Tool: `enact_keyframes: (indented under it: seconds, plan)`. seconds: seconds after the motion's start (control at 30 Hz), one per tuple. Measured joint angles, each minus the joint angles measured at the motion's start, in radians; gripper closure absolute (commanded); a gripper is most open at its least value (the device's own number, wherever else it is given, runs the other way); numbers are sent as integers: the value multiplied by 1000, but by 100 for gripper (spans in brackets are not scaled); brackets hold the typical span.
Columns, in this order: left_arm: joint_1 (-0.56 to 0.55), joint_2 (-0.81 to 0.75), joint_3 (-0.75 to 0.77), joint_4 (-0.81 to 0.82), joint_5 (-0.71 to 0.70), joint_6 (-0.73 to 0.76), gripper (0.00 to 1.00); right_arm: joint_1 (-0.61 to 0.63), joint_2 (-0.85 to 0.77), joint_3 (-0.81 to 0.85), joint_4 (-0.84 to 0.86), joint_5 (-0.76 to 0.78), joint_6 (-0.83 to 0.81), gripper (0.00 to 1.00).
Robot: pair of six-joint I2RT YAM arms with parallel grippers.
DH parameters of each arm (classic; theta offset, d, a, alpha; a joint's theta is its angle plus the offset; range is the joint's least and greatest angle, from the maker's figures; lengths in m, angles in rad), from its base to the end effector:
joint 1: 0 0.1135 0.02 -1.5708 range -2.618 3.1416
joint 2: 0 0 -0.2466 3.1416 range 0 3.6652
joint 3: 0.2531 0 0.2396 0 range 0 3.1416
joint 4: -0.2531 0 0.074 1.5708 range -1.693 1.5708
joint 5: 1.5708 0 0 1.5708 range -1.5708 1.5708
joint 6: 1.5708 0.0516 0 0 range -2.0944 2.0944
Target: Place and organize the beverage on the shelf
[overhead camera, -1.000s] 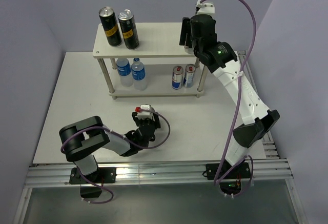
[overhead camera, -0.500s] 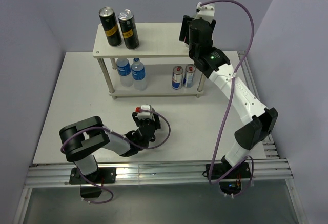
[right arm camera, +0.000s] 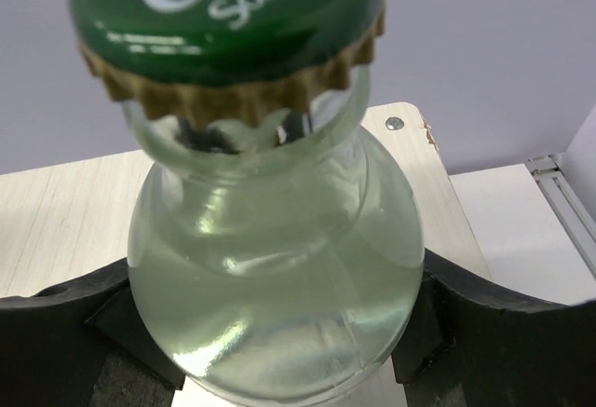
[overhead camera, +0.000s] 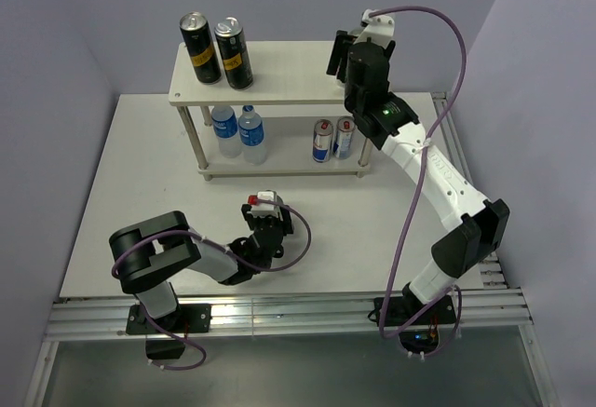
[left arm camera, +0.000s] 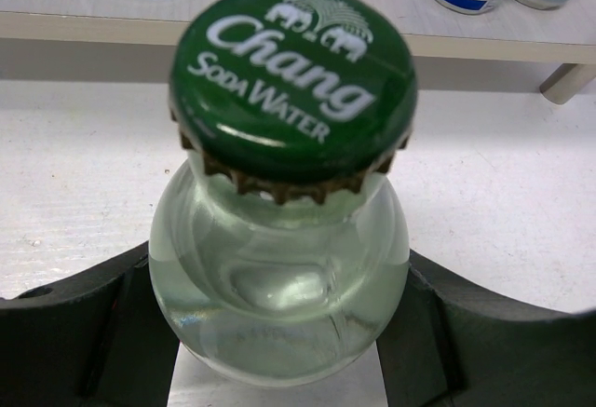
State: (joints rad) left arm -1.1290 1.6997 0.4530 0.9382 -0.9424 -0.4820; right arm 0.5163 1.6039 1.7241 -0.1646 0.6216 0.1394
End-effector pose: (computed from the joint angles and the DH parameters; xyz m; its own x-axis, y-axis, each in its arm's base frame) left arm 0.1582 -0.2369 0.1256 -0.2086 -0.1963 -0.9581 0.1187 0.9673 -0.2240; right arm 0.3341 0.1551 0.4422 -0.0237 0.1164 -0.9929 0.1090 0.9876 0.1132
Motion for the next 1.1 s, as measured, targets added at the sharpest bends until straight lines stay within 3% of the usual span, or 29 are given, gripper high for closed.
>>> enact_keyframes:
  seconds: [0.13, 0.43, 1.1]
  plan:
    - [-1, 0, 0, 0, 0, 0, 100, 0, -6, -16, 13, -5, 4, 12]
    - [-1, 0, 0, 0, 0, 0, 100, 0, -5, -76, -38, -18, 9, 1]
    - [-3, 0, 6, -12, -6, 0, 100, 6, -156, -233, -10, -135, 44, 0]
